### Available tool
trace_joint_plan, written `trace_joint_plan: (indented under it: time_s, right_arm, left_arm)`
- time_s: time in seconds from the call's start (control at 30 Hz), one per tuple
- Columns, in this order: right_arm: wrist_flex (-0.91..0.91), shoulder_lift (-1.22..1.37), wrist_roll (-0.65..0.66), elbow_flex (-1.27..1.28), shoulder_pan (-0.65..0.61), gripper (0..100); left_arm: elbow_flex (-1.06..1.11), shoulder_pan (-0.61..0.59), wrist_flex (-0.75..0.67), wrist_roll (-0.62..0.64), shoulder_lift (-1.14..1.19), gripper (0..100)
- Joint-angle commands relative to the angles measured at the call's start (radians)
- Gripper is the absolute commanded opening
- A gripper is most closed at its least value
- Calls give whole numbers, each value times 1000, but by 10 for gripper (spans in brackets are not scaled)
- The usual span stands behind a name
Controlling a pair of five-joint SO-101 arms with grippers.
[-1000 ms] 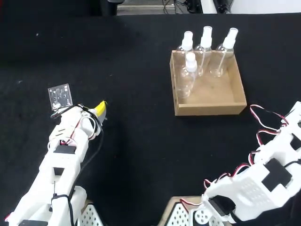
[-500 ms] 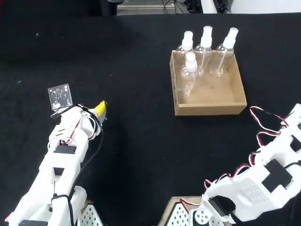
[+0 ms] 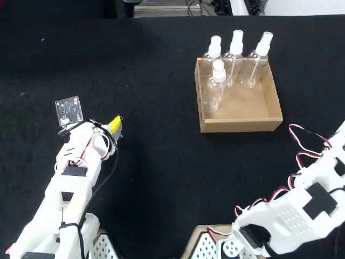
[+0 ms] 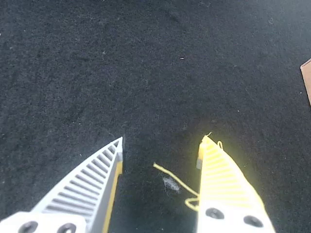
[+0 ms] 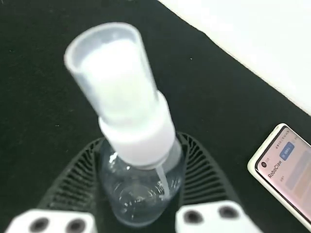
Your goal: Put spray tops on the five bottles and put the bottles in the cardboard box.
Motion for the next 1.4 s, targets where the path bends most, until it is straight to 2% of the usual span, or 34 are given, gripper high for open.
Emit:
trace_joint_plan:
  time_s: [0.0, 0.13, 0.3, 0.57, 0.77, 1.07, 1.37]
  right_arm:
    - [38, -38, 5, -13, 11, 10]
    - [206, -180, 0, -19, -6, 10]
    - [436, -435, -78, -19, -63, 10]
    - [565, -680, -135, -12, -232, 11]
    - [565, -727, -230, 1, -374, 11]
    - [534, -727, -226, 90, -517, 11]
    - [141, -727, -221, 361, -606, 11]
  left_arm:
    - [-5, -2, -18, 2, -9, 238]
    - [-5, -2, -20, 2, -9, 238]
    - [-7, -2, -20, 2, -9, 238]
    - [-5, -2, -18, 2, -9, 238]
    - [-5, -2, -15, 2, -9, 238]
    - [-5, -2, -15, 2, -9, 238]
    - [-4, -2, -14, 2, -9, 238]
